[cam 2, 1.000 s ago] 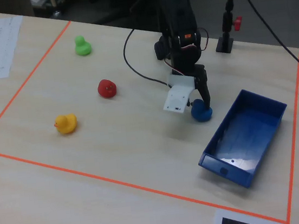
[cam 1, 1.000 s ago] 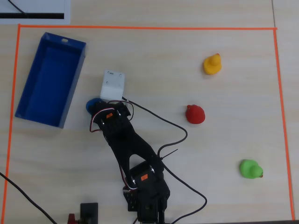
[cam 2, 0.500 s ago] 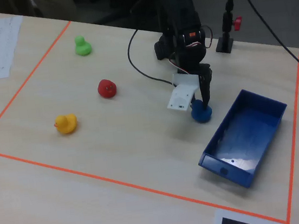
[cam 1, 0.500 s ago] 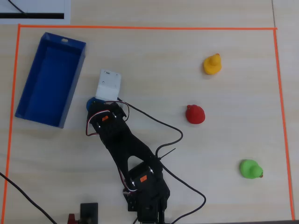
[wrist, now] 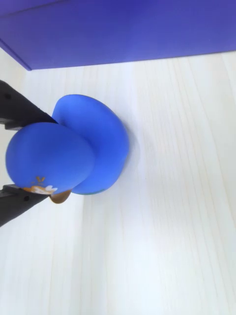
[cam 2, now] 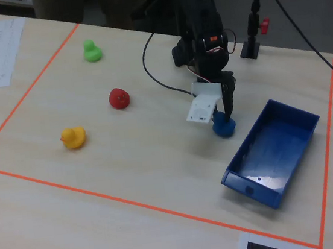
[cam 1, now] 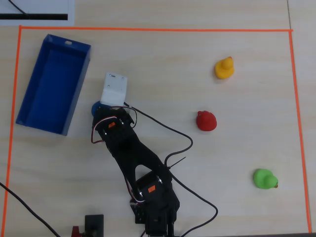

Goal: Grasp blue duck and put it into box.

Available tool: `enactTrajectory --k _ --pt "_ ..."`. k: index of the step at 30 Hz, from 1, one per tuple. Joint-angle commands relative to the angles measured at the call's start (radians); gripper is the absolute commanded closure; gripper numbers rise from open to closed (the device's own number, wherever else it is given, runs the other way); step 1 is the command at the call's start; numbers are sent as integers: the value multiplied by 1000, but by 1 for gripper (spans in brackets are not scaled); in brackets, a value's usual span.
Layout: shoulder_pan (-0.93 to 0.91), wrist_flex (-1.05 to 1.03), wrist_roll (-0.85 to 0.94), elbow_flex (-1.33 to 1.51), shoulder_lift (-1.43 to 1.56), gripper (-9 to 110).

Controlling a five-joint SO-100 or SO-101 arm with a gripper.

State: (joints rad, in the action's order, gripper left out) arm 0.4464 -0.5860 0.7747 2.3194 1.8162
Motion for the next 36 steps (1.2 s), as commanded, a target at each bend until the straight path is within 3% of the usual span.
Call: enactTrajectory --k 1,6,10,15,22,32,36 --pt "-28 3 20 17 14 101" --pt "-49 -57 31 -2 55 101" --pt "-77 -242 34 -141 143 101" --pt "-48 -515 -25 -480 127 101" --pt "100 -816 -120 -1043 -164 101" --pt "239 -752 -224 -1447 -584 101" --pt "293 -833 -261 -1677 -782 101"
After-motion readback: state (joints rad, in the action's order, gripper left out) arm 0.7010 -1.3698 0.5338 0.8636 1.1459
